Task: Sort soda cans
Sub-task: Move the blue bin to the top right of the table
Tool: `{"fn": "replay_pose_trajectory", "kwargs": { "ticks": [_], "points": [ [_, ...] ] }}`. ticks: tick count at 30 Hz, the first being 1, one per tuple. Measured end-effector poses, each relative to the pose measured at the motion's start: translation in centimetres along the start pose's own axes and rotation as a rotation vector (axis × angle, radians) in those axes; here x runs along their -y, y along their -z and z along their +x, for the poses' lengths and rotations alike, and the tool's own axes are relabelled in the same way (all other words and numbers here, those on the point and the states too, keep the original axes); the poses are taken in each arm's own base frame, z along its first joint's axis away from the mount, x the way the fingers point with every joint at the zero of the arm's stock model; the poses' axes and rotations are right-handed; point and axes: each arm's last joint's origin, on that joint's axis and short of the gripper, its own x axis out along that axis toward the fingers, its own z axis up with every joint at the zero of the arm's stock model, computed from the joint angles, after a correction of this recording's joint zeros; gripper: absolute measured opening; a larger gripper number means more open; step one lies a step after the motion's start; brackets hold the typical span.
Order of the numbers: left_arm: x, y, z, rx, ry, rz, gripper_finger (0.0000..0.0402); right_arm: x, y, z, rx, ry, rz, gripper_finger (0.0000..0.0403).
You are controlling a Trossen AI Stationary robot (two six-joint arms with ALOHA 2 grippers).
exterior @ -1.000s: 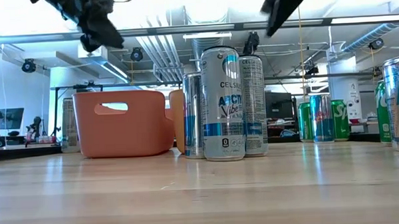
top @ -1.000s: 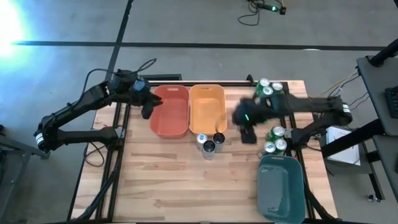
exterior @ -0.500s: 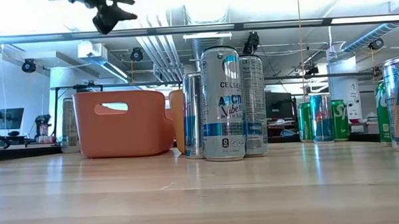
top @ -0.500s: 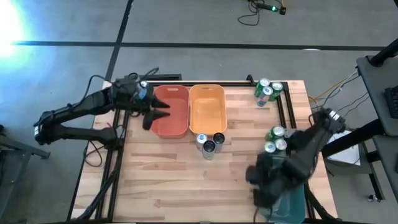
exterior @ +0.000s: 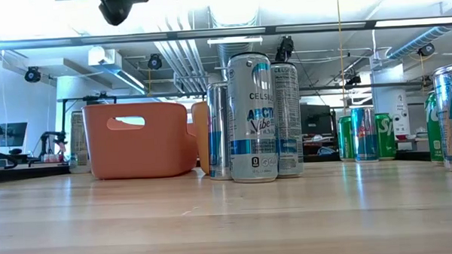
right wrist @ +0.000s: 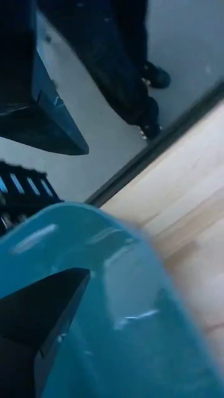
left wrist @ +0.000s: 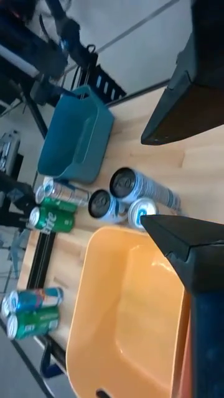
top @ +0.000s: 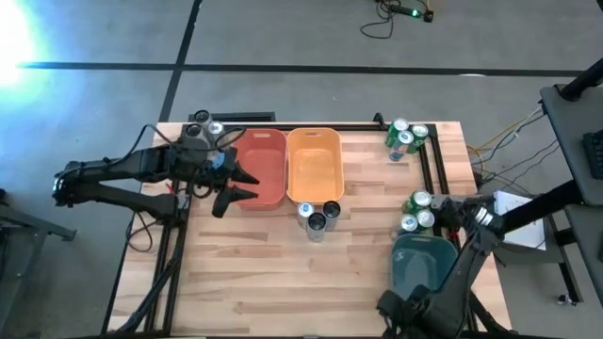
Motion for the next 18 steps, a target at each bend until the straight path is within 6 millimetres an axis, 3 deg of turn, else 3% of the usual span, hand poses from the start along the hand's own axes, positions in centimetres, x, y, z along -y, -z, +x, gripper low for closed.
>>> {"fn": "replay_pose_trajectory", "kwargs": {
  "ticks": [9,14,18],
  "points": [
    [0.7,0.2,0.1,-0.018,0.030,-0.011,0.0171,-0.7,-0.3,3.4,-0.103,0.092,0.180,0.0260],
    [0.9,0.6,0.1,-0.048,0.036,-0.020,0.0171,0.2,-0.5,4.3,-0.103,0.119,0.216,0.0195],
    [0.9,0.8,0.0,-0.070,0.035,-0.035,0.0171,0.2,-0.8,4.7,-0.108,0.109,0.180,0.0120]
  ]
}}
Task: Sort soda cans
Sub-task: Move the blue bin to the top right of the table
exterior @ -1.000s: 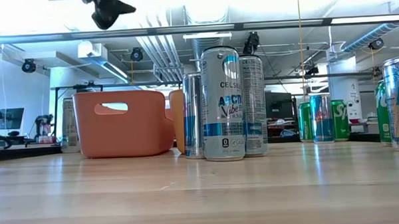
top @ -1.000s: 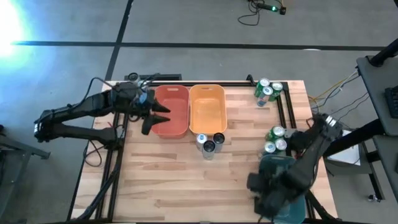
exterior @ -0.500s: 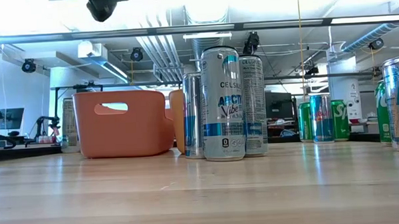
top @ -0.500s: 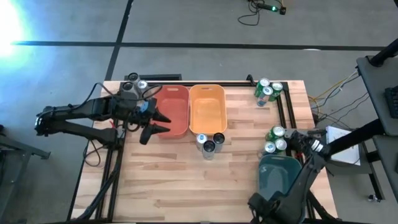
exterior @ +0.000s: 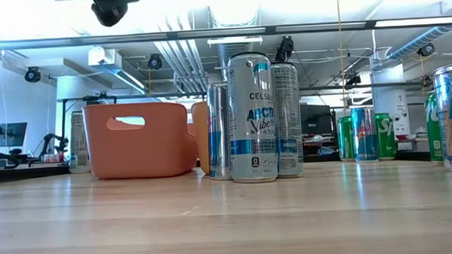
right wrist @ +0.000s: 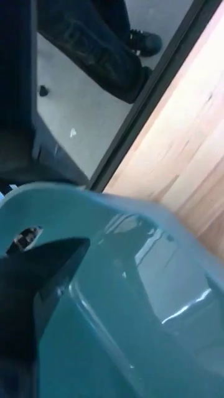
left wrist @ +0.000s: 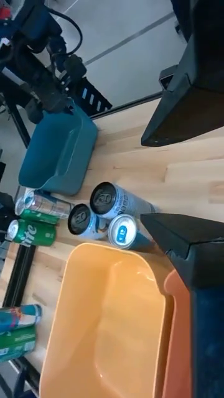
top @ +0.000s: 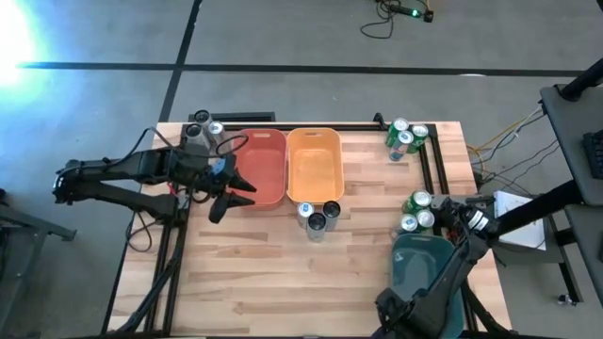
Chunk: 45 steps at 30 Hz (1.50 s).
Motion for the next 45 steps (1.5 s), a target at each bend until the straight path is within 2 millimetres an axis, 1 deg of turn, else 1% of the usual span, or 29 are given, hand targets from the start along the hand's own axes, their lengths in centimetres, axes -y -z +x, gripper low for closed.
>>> {"fn": "replay_pose_trajectory", "kwargs": {
  "ticks": [4,5,7,11,14,18,21,26,31,36,40,42,45],
  "points": [
    [0.0,0.5,-0.2,-0.046,-0.009,-0.009,0.0171,-0.3,-0.4,-0.3,-0.006,-0.027,-0.034,0.0033],
    [-0.1,0.7,-0.3,-0.059,-0.012,-0.011,0.0171,-0.5,-0.5,-0.6,-0.009,-0.036,-0.040,0.0022],
    [-0.1,0.9,-0.5,-0.076,-0.017,-0.014,0.0171,-0.8,-0.9,-1.7,-0.019,-0.068,-0.044,0.0015],
    [0.0,1.0,-0.9,-0.080,-0.018,-0.013,0.0171,-1.6,-1.7,-5.3,-0.029,-0.192,-0.061,0.0010],
    [0.0,1.0,-1.3,-0.069,-0.015,-0.004,0.0171,-2.0,-2.3,-8.6,0.006,-0.304,-0.091,0.0009],
    [0.1,1.0,-1.7,-0.053,-0.013,0.001,0.0171,-1.3,-3.5,-13.3,0.122,-0.407,-0.092,0.0009],
    [0.1,1.1,-2.1,-0.045,-0.011,0.001,0.0171,0.1,-4.1,-16.7,0.223,-0.452,-0.079,0.0009],
    [0.2,1.3,-2.5,-0.050,-0.013,-0.002,0.0171,3.3,-4.4,-19.8,0.323,-0.553,-0.040,0.0009],
    [0.2,1.4,-2.9,-0.046,-0.023,-0.005,0.0171,7.2,-5.0,-22.8,0.517,-0.597,-0.046,0.0009],
    [0.1,1.4,-3.1,-0.039,-0.037,-0.004,0.0171,10.5,-6.3,-25.0,0.702,-0.572,-0.107,0.0009],
    [0.1,1.4,-3.1,-0.041,-0.038,-0.005,0.0171,12.8,-8.0,-26.5,0.806,-0.537,-0.145,0.0009],
    [0.1,1.5,-3.0,-0.043,-0.039,-0.007,0.0171,13.5,-9.0,-26.8,0.833,-0.504,-0.165,0.0009],
    [0.0,1.5,-2.9,-0.042,-0.066,-0.018,0.0171,14.0,-10.7,-26.7,0.864,-0.417,-0.218,0.0009]
  ]
}}
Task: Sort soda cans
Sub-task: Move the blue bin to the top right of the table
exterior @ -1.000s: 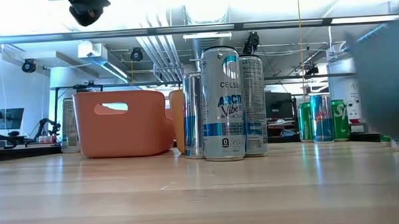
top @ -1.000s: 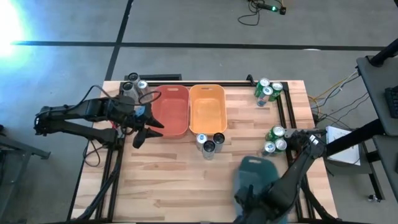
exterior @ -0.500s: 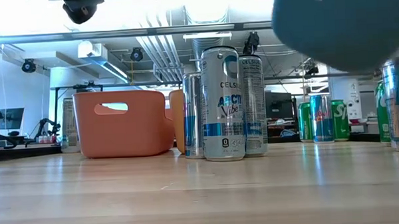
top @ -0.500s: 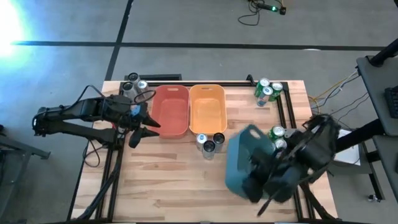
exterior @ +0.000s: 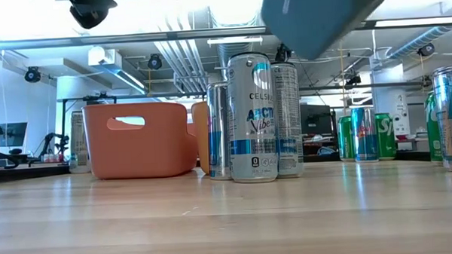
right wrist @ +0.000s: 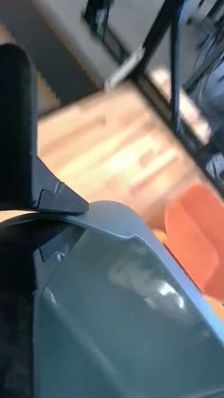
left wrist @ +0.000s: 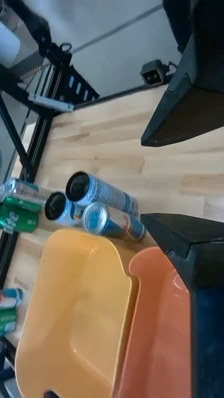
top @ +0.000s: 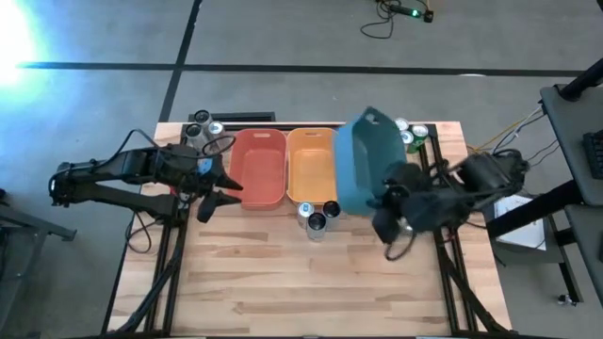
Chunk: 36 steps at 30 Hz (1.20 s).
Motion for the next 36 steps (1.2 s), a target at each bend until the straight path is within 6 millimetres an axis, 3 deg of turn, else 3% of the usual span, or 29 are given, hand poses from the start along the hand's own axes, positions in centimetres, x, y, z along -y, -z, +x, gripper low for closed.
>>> {"fn": "replay_pose_trajectory", "kwargs": {
  "ticks": [6,14,23,36],
  "points": [
    [-0.1,0.0,0.1,-0.001,-0.018,-0.018,0.0171,2.0,-0.8,3.8,-0.103,0.120,-0.079,0.0009],
    [-0.1,0.0,0.1,0.002,-0.017,-0.051,0.0171,4.3,1.1,8.1,-0.271,0.267,0.001,0.0009],
    [-0.1,0.0,0.1,0.000,-0.018,-0.052,0.0171,4.8,3.4,11.5,-0.399,0.351,-0.092,0.0009],
    [-0.1,0.1,0.2,-0.002,-0.019,-0.052,0.0171,5.2,3.7,16.9,-0.506,0.411,-0.165,0.0009]
  ]
}}
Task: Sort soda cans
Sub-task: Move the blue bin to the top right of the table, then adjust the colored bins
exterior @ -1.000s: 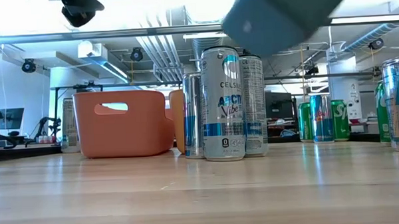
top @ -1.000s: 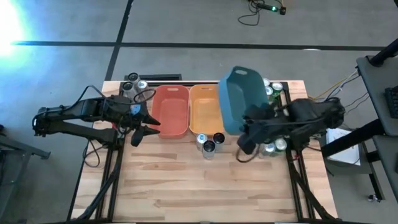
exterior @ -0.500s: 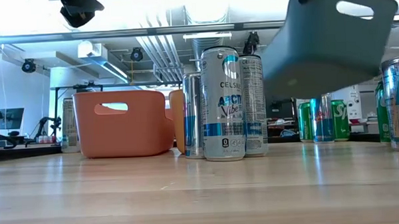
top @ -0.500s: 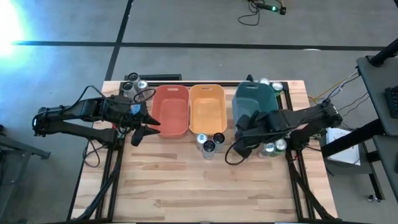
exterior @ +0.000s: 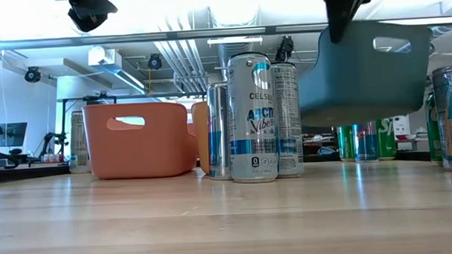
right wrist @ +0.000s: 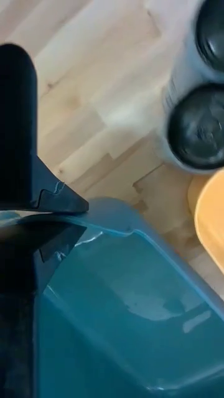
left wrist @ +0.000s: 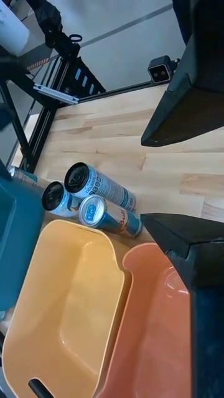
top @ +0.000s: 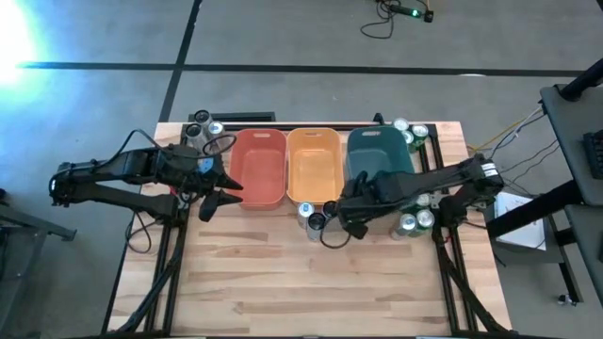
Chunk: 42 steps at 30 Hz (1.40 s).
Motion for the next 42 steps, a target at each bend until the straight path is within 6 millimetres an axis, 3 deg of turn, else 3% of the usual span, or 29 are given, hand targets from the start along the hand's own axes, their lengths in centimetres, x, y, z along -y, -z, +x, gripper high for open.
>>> {"fn": "replay_pose_trajectory", "kwargs": {
  "ticks": [14,23,27,36,42],
  "points": [
    [0.0,0.0,0.0,0.001,-0.008,0.022,0.0171,3.3,-5.1,3.9,-0.074,0.014,0.052,0.0024],
    [0.0,0.1,0.0,-0.005,-0.010,0.018,0.0171,5.4,-7.5,6.5,-0.125,0.036,0.091,0.0090],
    [-0.1,0.2,0.0,-0.022,-0.014,0.017,0.0171,6.2,-7.8,6.3,-0.119,0.032,0.104,0.0130],
    [-0.2,0.8,0.0,-0.071,-0.023,0.012,0.0171,7.0,-7.2,3.4,-0.005,-0.038,0.047,0.0200],
    [-0.9,2.7,1.3,-0.116,-0.036,-0.043,0.0171,7.3,-7.7,5.6,-0.041,-0.028,-0.102,0.0200]
  ]
}}
